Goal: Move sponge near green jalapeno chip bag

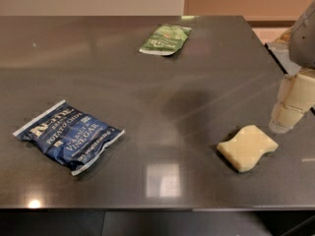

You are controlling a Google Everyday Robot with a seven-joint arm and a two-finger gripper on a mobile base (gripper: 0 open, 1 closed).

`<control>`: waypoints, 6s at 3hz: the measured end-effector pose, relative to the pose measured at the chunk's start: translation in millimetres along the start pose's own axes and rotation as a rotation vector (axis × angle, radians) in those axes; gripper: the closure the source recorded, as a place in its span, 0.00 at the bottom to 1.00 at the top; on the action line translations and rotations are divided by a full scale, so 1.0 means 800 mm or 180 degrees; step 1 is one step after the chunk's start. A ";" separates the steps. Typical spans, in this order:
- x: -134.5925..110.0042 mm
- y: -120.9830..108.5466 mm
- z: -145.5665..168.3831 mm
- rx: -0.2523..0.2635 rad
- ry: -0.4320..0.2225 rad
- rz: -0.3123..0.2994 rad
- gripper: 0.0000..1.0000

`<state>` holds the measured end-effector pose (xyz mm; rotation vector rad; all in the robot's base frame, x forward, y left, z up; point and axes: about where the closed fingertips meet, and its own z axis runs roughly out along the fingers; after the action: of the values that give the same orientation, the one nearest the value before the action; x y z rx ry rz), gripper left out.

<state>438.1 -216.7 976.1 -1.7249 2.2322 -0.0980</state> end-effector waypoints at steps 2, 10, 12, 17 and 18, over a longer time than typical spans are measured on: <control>0.000 -0.007 0.008 -0.0022 -0.0046 -0.0067 0.00; 0.040 0.077 0.137 -0.0751 -0.0326 -0.1415 0.62; 0.013 0.034 0.128 -0.0622 -0.0292 -0.1245 1.00; -0.146 -0.214 0.195 0.0768 -0.0810 -0.0587 1.00; -0.170 -0.251 0.207 0.1000 -0.0854 -0.0793 1.00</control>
Offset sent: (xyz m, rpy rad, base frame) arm 0.0155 -0.0024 -0.0171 0.0217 0.0255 0.0620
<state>703.3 -118.1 896.7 -1.7167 1.7047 -0.2442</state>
